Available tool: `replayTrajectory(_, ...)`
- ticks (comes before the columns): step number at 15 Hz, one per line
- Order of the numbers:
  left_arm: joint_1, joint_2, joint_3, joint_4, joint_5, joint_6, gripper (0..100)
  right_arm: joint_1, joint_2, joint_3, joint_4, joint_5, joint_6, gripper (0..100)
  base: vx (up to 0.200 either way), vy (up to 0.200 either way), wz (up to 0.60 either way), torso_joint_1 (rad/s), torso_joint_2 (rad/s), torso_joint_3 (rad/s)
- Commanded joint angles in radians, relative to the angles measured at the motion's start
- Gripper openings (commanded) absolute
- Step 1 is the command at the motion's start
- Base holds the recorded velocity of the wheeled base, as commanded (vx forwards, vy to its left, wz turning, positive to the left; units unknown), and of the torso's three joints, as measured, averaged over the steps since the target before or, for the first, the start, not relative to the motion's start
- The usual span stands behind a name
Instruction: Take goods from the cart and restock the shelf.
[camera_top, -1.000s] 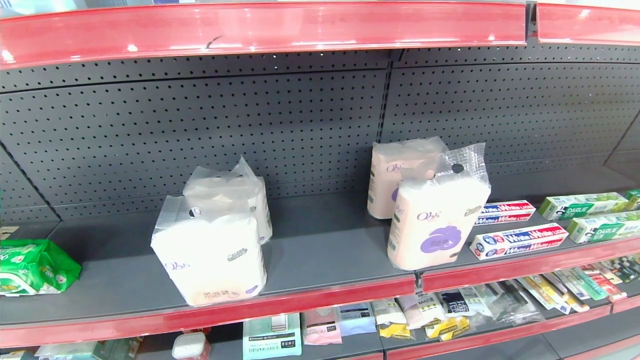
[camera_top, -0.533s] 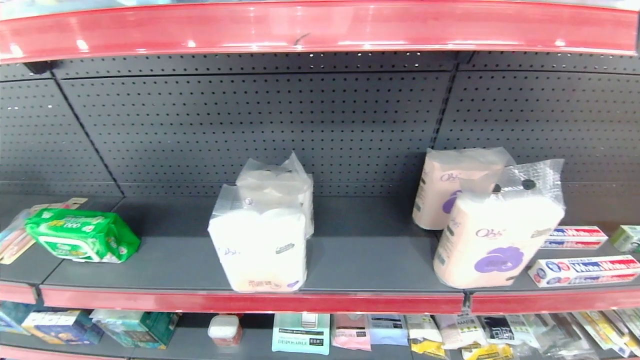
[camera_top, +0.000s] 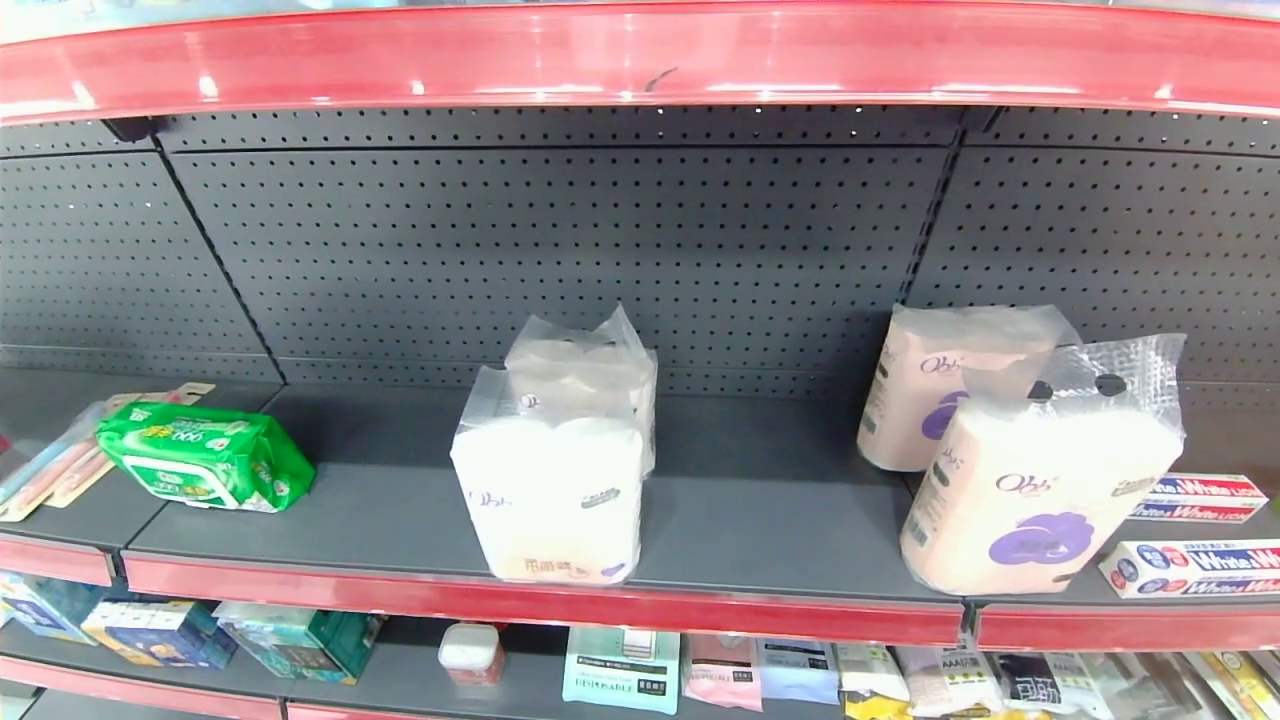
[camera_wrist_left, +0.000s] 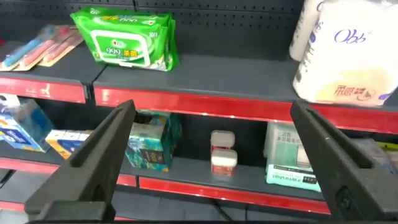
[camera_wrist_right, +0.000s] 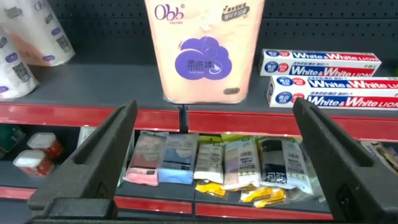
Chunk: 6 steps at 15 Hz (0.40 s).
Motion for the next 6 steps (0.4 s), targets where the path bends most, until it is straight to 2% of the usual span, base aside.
replayTrajectory(1, 0.000, 0.007, 0.007, -0.022, 0.039, -0.008, 100, 0.000, 0.001, 0.000, 0.000, 0.000, -0.002, 100, 0.000, 0.000, 0.00, 0.000, 0.00, 0.000)
replayTrajectory(3, 0.000, 0.007, 0.010, -0.033, 0.127, -0.056, 100, 0.000, 0.001, 0.000, 0.000, -0.006, -0.002, 100, 0.000, 0.000, 0.00, 0.000, 0.00, 0.000)
replayTrajectory(4, 0.001, 0.007, 0.010, -0.033, 0.142, -0.062, 100, 0.000, 0.001, 0.000, 0.000, -0.006, -0.002, 100, 0.000, 0.000, 0.00, 0.000, 0.00, 0.000)
replayTrajectory(6, 0.001, 0.007, 0.010, -0.034, 0.142, -0.051, 100, 0.000, 0.001, 0.000, 0.000, -0.006, -0.002, 100, 0.000, 0.000, 0.00, 0.000, 0.00, 0.000)
